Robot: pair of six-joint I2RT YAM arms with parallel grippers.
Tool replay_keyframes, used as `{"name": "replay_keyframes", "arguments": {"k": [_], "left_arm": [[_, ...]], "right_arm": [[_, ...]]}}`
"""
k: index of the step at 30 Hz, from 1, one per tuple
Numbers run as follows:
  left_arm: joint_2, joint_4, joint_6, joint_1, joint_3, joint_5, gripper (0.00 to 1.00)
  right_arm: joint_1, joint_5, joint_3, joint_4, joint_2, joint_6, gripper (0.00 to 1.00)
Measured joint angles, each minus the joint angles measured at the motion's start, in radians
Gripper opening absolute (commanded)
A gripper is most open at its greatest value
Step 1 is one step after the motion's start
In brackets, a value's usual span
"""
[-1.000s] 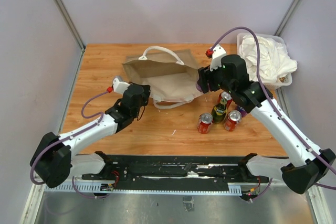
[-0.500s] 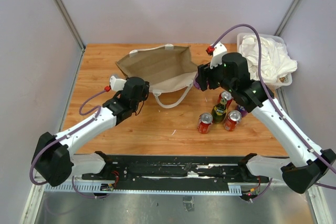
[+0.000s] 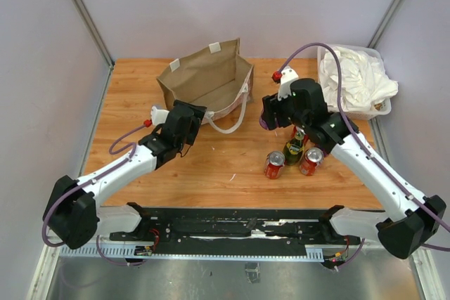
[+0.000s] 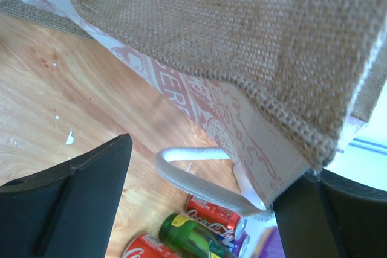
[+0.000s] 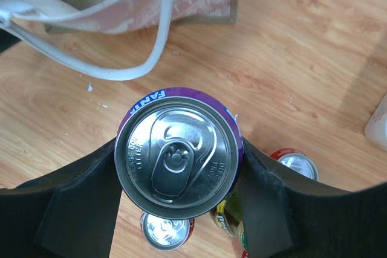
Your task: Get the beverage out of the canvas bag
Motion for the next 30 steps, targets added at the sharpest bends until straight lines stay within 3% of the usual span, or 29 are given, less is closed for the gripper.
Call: {"name": "replay_keyframes", "arguments": {"k": [20,30], "left_arm": [[-0.245,0.071,0.227,0.0,-0.046,-0.03,1.0],[-0.368,0.024,0.46,0.001,-0.082,-0.091,1.0]], "right_arm": [[0.0,0.011,-0.07,0.166,0.306,0.007,0.01],[-0.004,0.021,-0.14,0.234,0.405,0.029,0.01]]}}
